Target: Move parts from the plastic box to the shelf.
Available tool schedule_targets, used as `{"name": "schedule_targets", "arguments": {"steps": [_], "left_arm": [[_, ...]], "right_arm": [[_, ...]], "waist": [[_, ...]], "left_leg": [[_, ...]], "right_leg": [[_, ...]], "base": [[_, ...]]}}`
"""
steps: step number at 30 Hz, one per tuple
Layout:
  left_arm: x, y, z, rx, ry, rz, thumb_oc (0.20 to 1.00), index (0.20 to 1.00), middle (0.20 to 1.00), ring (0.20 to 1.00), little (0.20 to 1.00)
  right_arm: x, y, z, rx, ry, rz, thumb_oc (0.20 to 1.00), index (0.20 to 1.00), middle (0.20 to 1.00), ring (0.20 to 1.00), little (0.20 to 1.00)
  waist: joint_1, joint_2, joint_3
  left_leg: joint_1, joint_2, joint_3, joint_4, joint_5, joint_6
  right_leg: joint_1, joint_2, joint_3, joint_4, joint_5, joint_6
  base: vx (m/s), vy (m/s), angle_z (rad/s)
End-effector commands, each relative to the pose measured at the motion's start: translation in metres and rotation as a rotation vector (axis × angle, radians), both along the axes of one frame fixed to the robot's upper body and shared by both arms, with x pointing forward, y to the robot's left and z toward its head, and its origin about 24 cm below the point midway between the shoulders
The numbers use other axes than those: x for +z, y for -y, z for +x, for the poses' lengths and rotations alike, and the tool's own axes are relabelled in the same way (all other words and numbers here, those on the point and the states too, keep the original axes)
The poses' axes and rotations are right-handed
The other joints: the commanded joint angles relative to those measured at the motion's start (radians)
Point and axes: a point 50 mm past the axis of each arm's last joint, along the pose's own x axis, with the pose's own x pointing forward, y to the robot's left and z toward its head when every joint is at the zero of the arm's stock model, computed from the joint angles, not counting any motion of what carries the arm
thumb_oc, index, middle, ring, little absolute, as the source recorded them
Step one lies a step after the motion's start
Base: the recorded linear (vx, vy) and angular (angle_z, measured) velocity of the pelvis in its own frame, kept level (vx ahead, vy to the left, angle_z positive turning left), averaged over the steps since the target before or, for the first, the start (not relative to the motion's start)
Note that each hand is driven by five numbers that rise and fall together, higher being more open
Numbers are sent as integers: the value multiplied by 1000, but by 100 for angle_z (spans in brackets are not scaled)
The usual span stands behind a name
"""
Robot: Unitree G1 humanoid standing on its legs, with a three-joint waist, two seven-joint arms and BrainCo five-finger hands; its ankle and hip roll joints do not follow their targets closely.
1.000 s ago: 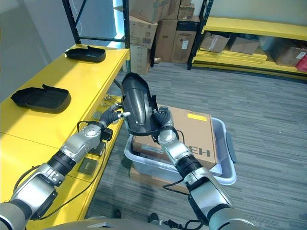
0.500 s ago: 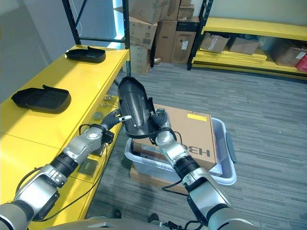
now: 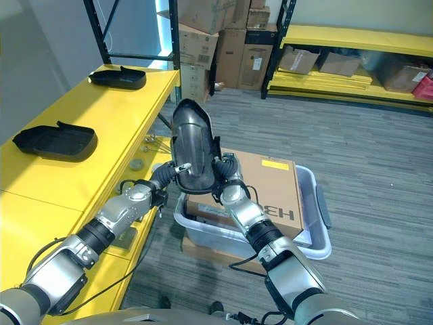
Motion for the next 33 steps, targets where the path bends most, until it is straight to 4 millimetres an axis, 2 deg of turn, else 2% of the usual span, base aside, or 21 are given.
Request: {"name": "schedule_targets", "arguments": {"steps": [1,7,8,9,15,17,20,23,25,27,30,32,33], "left_arm": [[21,40,0,-120,133,-17,200,200,200,200,200],[31,36,5,-108,196,14,200,200,200,200,200],[33,36,6,-100,215,19,200,200,200,200,200],[36,34,7,-87,239,20,200,200,200,200,200],[58,17,16,-35,367,33,200,200,200,200,200],[73,-1,21,41,440,36,200,200,200,200,200],[95,-39,24,171,586,25,200,200,200,200,200],[113,-78,18,272,707,28,200,200,200,200,200],[124,-105,8,358,792,41,200,200,200,200,200],[133,-134,-5,455,854,70,200,200,200,200,200],[143,-172,-24,570,914,159,200,200,200,200,200],[152,-187,-38,590,950,177,200,200,200,200,200],[153,-189,-41,593,957,177,200,200,200,200,200]], "right_arm": [[33,-29,13,95,132,23,200,200,200,200,200],[33,-31,12,106,120,30,200,200,200,200,200],[33,-32,12,107,118,36,570,570,570,570,570],[33,-33,12,108,114,45,1000,1000,1000,1000,1000],[32,-25,11,41,110,70,1000,1000,1000,1000,1000],[30,-13,9,-5,116,12,1000,1000,1000,1000,1000],[19,14,0,-49,96,-108,1000,1000,1000,1000,1000],[-10,43,-20,-82,4,-158,1000,1000,1000,1000,1000],[-38,62,-42,-83,-104,-210,1000,1000,1000,1000,1000],[-78,76,-76,-79,-277,-222,1000,1000,1000,1000,1000],[-128,80,-121,-37,-527,-229,1000,1000,1000,1000,1000],[-149,76,-143,-45,-621,-228,1000,1000,1000,1000,1000],[-152,75,-147,-40,-639,-237,1000,1000,1000,1000,1000]], "waist": [[22,-5,-76],[23,-3,-77],[25,-3,-77],[26,-3,-76],[36,0,-76],[39,3,-73],[45,4,-71],[50,2,-71],[55,1,-69],[67,0,-69],[99,3,-70],[138,5,-66],[146,6,-65]], "left_leg": [[25,29,9,-9,-96,-31],[27,28,7,-9,-98,-32],[28,28,5,-9,-98,-32],[28,27,4,-9,-97,-33],[27,26,-5,-9,-95,-36],[24,25,-11,-9,-94,-36],[18,24,-15,-9,-92,-35],[9,23,-21,-9,-88,-34],[1,20,-31,-9,-86,-34],[-13,14,-45,-9,-83,-32],[-35,-3,-77,-9,-81,-25],[-51,-19,-115,-9,-80,-15],[-55,-23,-125,-9,-79,-12]], "right_leg": [[4,-43,-63,9,-70,79],[8,-42,-61,7,-71,80],[9,-42,-63,8,-71,79],[10,-42,-64,8,-71,80],[13,-45,-73,6,-70,80],[11,-45,-73,7,-70,81],[9,-47,-78,7,-72,81],[5,-48,-83,6,-72,83],[3,-49,-87,5,-73,84],[0,-55,-98,3,-70,89],[-6,-71,-115,4,-66,98],[-9,-84,-129,20,-73,103],[-12,-87,-131,29,-77,104]], "base": [[0,0,0],[0,0,0],[0,0,0],[0,0,0],[0,0,0],[-11,19,0],[-28,38,0],[-36,45,0],[-54,63,8],[-71,78,7],[-71,83,12],[-81,63,14],[-90,51,41]]}}
